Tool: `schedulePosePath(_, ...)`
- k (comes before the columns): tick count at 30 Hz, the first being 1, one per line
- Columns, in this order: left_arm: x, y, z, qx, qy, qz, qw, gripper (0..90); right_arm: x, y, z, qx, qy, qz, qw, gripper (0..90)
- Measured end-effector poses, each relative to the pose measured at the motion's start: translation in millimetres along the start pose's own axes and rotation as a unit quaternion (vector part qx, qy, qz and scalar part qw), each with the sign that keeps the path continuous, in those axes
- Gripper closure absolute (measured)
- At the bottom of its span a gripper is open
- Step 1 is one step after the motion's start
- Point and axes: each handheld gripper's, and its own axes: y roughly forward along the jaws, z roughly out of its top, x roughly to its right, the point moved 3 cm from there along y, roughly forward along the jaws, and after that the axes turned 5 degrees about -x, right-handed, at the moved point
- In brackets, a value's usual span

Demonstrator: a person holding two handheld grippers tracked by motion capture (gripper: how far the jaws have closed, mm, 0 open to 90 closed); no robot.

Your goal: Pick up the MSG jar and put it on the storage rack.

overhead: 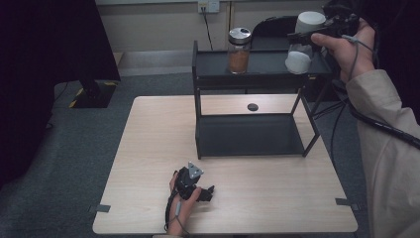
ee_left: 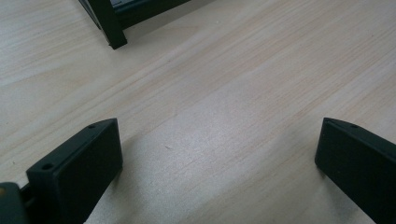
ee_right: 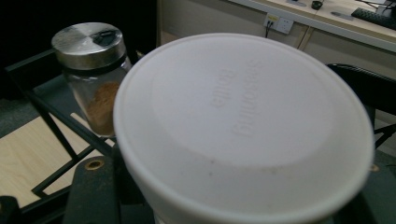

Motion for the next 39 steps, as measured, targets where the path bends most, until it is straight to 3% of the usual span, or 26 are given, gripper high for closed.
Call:
schedulePosePath(18,0.3,0.0,-0.1,0.0,-0.001,0.001,1.0,0.0,3.2,35.7,7.6,-0.007,0.002,-0.007,1.0,33.8)
schedulePosePath(39,0.3,-0.1,0.0,0.0,0.0,0.001,1.0,0.0,9.9,46.0,-0.1,-0.004,0.025,0.003,0.9997,33.5)
